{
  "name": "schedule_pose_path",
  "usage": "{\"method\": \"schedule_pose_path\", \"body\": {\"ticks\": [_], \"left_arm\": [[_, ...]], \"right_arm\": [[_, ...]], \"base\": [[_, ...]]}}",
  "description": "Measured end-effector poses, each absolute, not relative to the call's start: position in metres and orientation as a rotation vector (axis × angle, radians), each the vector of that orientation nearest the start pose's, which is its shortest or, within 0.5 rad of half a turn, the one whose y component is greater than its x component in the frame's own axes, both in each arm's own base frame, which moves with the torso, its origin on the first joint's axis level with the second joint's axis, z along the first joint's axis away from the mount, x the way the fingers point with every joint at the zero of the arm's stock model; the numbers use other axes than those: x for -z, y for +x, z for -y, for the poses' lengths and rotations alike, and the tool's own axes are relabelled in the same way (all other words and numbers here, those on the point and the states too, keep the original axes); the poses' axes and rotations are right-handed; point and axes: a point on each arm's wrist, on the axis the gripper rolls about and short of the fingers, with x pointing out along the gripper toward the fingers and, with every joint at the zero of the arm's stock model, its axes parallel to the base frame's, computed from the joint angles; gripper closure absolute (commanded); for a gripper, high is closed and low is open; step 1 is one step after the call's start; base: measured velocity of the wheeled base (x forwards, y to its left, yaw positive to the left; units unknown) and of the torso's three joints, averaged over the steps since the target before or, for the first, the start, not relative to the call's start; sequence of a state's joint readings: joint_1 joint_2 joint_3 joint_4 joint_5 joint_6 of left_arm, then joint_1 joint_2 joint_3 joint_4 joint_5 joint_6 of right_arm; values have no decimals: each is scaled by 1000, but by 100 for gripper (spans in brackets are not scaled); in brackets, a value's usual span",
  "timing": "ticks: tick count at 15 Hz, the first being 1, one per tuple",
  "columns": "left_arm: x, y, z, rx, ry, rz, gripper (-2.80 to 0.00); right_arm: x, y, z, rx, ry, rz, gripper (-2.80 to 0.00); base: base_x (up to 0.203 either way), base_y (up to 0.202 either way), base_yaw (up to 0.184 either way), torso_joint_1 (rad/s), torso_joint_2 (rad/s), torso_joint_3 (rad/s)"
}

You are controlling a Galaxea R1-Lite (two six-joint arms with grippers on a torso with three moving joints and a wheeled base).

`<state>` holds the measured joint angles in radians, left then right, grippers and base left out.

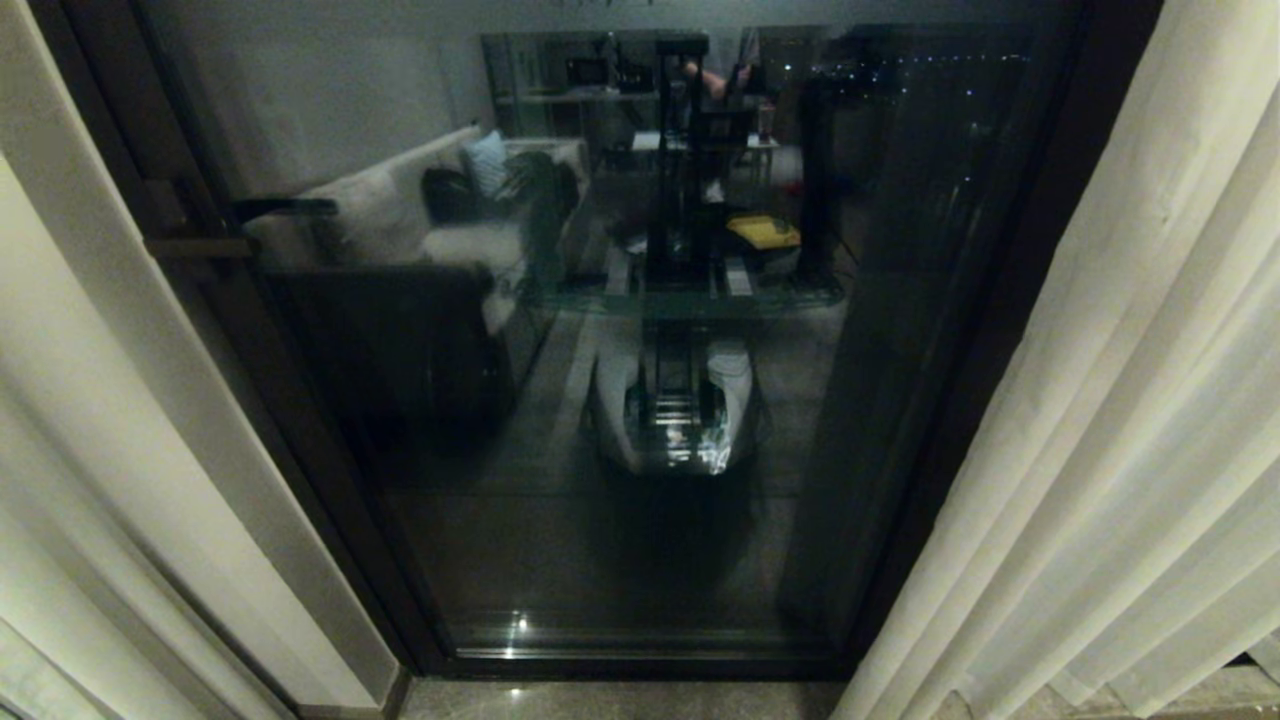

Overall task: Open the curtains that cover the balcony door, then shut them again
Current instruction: Pull the inner curtains open on both sides

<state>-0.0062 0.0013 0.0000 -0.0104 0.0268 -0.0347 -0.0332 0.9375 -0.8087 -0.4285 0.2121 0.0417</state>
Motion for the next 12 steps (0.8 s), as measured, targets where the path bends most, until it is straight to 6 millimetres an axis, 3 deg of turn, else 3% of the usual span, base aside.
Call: {"method": "schedule_pose_path", "body": {"ticks": [6, 12], "left_arm": [[-77, -23, -1, -20, -35, 9, 0], [-77, -23, -1, -21, -35, 10, 0]], "right_arm": [[-356, 162, 3, -167, -6, 388, -280], [-365, 229, 9, -155, -14, 411, -280]], "base": [[0, 0, 0, 0, 0, 0], [0, 0, 0, 0, 0, 0]]}}
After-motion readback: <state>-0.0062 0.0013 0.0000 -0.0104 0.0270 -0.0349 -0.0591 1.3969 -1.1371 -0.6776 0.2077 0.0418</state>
